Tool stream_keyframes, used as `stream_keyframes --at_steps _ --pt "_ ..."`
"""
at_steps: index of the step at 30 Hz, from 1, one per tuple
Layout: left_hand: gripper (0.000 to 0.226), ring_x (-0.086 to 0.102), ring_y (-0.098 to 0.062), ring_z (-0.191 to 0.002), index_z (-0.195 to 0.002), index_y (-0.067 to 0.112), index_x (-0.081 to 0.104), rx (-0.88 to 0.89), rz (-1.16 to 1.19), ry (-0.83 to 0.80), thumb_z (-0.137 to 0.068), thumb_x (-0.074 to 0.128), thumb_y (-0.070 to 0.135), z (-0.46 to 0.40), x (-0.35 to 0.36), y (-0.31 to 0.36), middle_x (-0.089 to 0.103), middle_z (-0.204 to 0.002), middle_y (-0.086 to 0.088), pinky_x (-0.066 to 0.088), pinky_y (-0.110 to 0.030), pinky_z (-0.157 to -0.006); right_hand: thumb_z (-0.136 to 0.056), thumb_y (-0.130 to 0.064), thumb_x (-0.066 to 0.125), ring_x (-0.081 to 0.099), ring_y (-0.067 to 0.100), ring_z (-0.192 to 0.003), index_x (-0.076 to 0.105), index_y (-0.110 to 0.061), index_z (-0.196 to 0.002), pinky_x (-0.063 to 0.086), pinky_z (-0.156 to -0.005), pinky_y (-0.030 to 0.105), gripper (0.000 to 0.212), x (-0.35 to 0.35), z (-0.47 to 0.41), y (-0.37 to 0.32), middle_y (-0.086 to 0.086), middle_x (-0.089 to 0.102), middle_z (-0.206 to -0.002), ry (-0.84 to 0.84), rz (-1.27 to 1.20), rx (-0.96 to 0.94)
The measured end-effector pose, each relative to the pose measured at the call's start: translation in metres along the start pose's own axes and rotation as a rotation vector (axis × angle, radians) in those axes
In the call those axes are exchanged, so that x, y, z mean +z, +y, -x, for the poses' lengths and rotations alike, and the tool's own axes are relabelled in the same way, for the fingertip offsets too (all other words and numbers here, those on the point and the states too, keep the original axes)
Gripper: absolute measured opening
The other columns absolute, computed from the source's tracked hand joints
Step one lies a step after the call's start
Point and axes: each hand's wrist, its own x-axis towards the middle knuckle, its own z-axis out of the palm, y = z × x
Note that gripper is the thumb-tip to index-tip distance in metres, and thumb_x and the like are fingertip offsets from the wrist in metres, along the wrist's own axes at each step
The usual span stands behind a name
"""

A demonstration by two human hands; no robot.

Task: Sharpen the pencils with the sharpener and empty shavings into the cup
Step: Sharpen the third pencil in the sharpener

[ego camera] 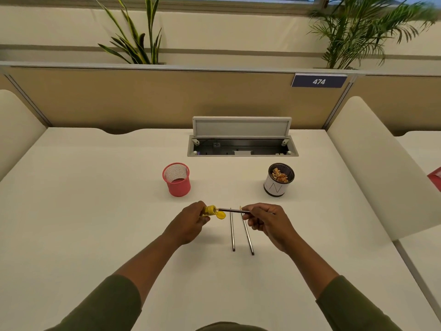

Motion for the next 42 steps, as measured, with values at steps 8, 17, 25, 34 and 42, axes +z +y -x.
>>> stream_keyframes --at_steps 8,17,25,34,42 --pt "0.008 0.048 -0.018 -0.078 -0.091 0.019 0.050 0.102 -0.096 -0.031 -0.092 0.057 0.024 -0.004 -0.002 0.000 0.054 -0.086 0.001 0.040 -0.033 -0.067 -0.092 -0.009 0.060 0.063 0.020 -0.066 0.070 -0.003 -0.093 0.045 -0.061 0.027 0.013 0.004 -0.001 0.001 0.017 0.072 -0.082 -0.010 0.126 -0.048" --pt "0.022 0.057 -0.015 -0.083 -0.103 0.017 0.069 0.054 0.044 -0.031 -0.081 0.072 0.013 -0.012 -0.015 -0.005 0.066 -0.091 0.000 0.040 -0.015 -0.069 -0.089 -0.024 0.065 0.056 0.002 -0.072 0.074 -0.019 -0.102 0.042 -0.066 0.015 0.016 -0.009 0.000 0.020 -0.007 0.067 -0.081 0.018 1.005 -0.592" --pt "0.024 0.061 -0.016 -0.090 -0.106 0.022 0.066 0.075 -0.024 -0.153 -0.084 0.067 0.012 -0.023 -0.022 0.001 0.066 -0.100 0.000 0.053 -0.033 -0.081 -0.096 -0.015 0.056 0.045 0.023 -0.060 0.068 0.000 -0.099 0.036 -0.053 0.032 0.020 -0.016 -0.003 0.007 0.007 0.055 -0.073 -0.157 1.494 -1.229" --pt "0.009 0.052 -0.022 -0.073 -0.092 0.018 0.041 0.215 -0.357 -0.132 -0.096 0.048 0.020 -0.023 -0.022 0.008 0.051 -0.090 -0.002 0.045 -0.040 -0.065 -0.097 -0.025 0.050 0.042 0.022 -0.049 0.063 -0.008 -0.084 0.030 -0.042 0.032 0.025 -0.011 -0.005 0.011 0.004 0.049 -0.063 -0.116 1.549 -1.049" --pt "0.009 0.044 -0.019 -0.066 -0.089 0.017 0.041 0.271 -0.408 -0.046 -0.095 0.048 0.016 -0.034 -0.029 0.012 0.049 -0.089 -0.003 0.032 -0.030 -0.056 -0.098 -0.025 0.052 0.016 0.012 -0.045 0.057 -0.006 -0.076 0.019 -0.043 0.023 0.030 0.033 0.008 -0.010 -0.001 0.022 -0.055 0.108 -0.017 0.445"
